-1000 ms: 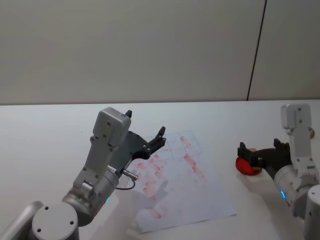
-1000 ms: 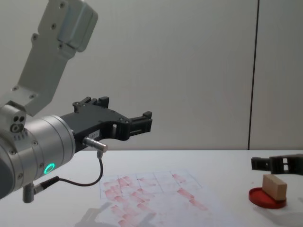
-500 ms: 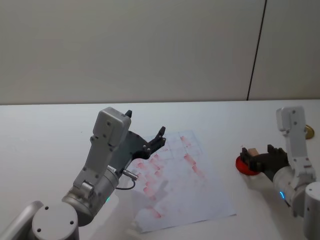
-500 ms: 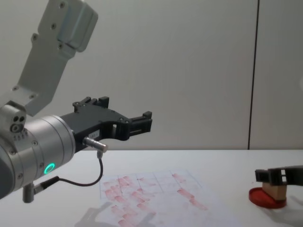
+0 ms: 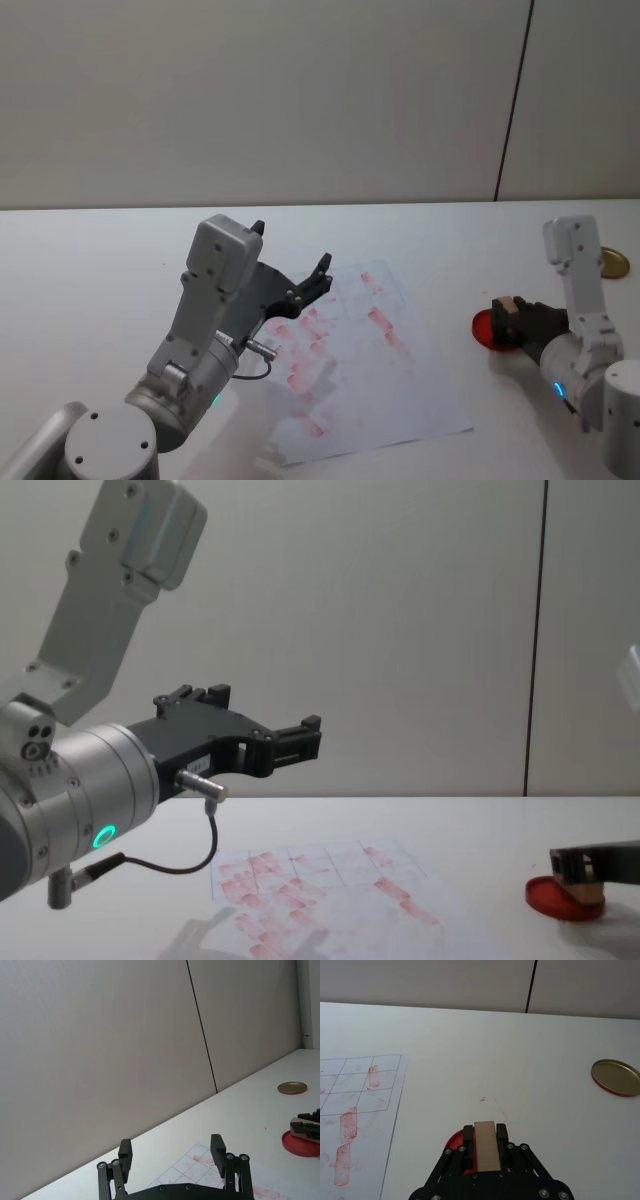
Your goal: Use the one hand to pick up the stamp and affix it onto the A4 paper.
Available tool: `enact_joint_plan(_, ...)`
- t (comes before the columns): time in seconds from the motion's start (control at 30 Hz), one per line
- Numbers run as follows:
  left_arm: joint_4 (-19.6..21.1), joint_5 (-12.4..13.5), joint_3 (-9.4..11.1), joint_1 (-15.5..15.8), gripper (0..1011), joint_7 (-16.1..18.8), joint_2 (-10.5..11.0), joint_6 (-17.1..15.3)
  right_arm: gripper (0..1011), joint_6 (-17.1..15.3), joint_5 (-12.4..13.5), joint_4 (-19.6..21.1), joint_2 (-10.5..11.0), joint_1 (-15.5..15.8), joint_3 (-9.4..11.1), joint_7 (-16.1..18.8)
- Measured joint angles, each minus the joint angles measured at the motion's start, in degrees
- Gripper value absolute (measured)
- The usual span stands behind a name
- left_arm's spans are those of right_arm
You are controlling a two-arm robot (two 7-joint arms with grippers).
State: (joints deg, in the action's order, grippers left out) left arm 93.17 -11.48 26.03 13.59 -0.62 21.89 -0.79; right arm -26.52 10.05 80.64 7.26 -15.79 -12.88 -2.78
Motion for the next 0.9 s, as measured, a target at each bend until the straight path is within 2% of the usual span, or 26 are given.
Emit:
enact_joint_plan(0.1, 0.0, 0.0, 0.0, 0.0, 993, 0.0, 0.01, 0.0, 216, 0.06, -0.1, -0.3, -0.08, -0.15, 0.0, 0.21)
enact_joint_plan(0.5, 0.0, 0.0, 0.0, 0.0, 993, 0.0, 0.0, 0.0, 216, -0.42, -0.16, -1.73, -0.59, -0.72, 0.1, 0.31)
enact_joint_plan(0.9, 0.0, 0.0, 0.0, 0.0, 993, 0.0, 0.0, 0.0, 216, -1.28, 0.88, -2.96, -0.93, -1.02, 0.57, -0.2)
